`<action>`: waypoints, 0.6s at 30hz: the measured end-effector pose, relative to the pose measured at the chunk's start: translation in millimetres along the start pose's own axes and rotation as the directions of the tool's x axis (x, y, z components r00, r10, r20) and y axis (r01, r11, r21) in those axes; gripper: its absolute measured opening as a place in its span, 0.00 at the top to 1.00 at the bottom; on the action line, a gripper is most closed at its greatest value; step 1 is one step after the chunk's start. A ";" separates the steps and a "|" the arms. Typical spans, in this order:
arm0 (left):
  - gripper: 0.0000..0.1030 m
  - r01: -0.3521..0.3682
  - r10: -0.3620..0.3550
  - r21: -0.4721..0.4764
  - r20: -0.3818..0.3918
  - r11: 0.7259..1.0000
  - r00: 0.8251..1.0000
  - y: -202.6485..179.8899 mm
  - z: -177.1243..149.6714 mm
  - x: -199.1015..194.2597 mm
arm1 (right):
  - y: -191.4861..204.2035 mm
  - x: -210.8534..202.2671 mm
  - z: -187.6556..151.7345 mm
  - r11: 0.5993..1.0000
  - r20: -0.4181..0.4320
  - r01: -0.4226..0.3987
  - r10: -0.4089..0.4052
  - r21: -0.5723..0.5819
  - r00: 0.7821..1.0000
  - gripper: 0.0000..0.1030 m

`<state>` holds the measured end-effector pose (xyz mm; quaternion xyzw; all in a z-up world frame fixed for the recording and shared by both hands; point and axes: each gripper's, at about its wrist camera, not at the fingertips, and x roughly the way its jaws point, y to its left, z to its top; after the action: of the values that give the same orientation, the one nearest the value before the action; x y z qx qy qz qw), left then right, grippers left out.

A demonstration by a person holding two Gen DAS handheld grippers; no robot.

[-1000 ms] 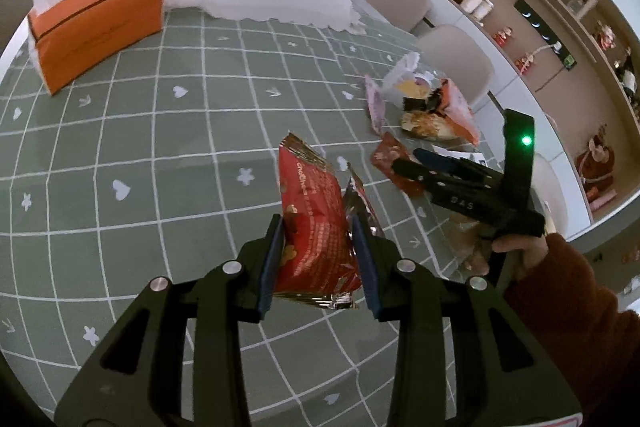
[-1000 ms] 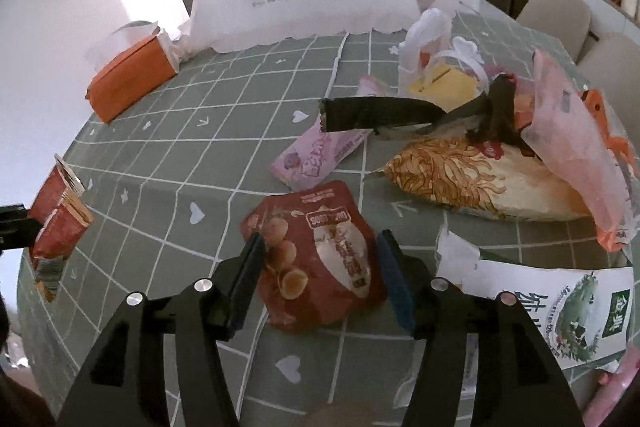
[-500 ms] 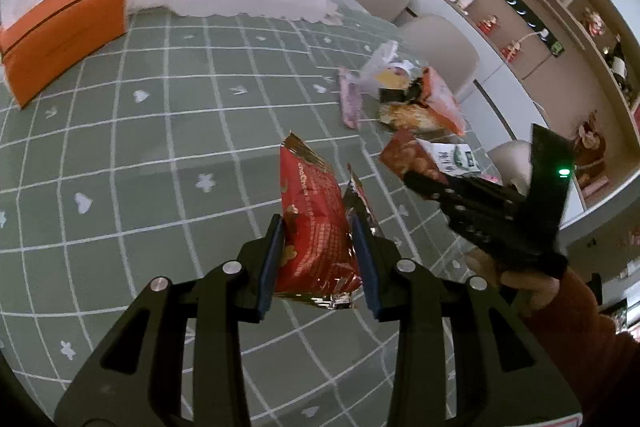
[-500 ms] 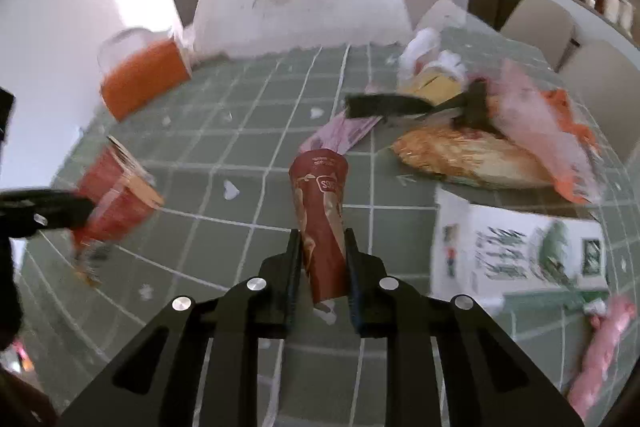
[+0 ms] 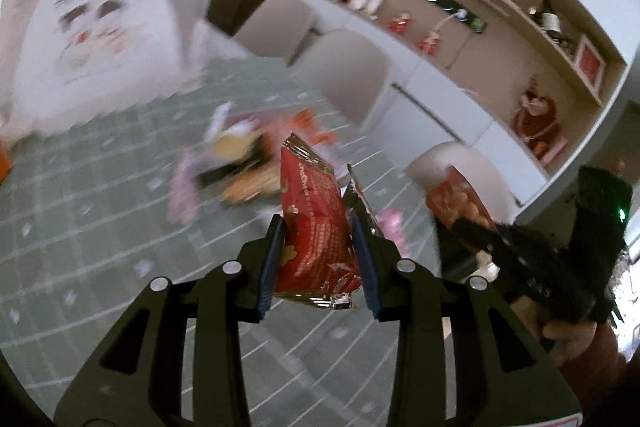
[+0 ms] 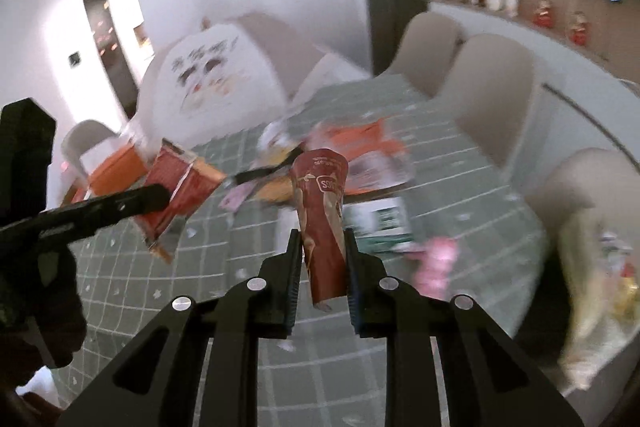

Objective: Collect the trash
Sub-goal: 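Carry the red wrapper and red cup to the bin and release both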

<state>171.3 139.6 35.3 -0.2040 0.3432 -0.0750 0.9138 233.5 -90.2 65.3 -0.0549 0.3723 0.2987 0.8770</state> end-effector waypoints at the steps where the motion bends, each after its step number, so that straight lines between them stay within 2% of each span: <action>1: 0.68 0.018 -0.018 0.008 0.004 1.000 1.000 -11.1 6.6 4.7 | -11.1 -12.1 1.3 1.000 0.017 0.023 -0.023 0.005 1.000 0.80; 5: 0.68 0.099 -0.100 0.065 0.012 0.993 0.995 -67.1 32.7 29.9 | -57.5 -54.3 6.7 0.992 0.072 0.115 -0.118 0.042 0.990 0.80; 8: 0.68 0.182 -0.180 0.109 -0.026 0.977 0.983 -113.6 48.0 56.7 | -101.3 -86.0 6.9 0.977 0.099 0.196 -0.204 0.084 0.974 0.80; 13: 0.68 0.296 -0.278 0.177 -0.122 0.939 0.953 -192.9 58.3 111.9 | -173.0 -131.4 -5.6 0.936 0.120 0.308 -0.330 0.169 0.936 0.80; 18: 0.68 0.386 -0.334 0.212 -0.243 0.898 0.911 -259.7 42.4 182.7 | -233.4 -159.2 -28.5 0.894 0.103 0.370 -0.406 0.253 0.908 0.80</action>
<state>337.5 -132.5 65.4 -0.1360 0.3771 -0.3074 0.8630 260.9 -366.6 124.6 -0.0042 0.3172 0.0758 0.9453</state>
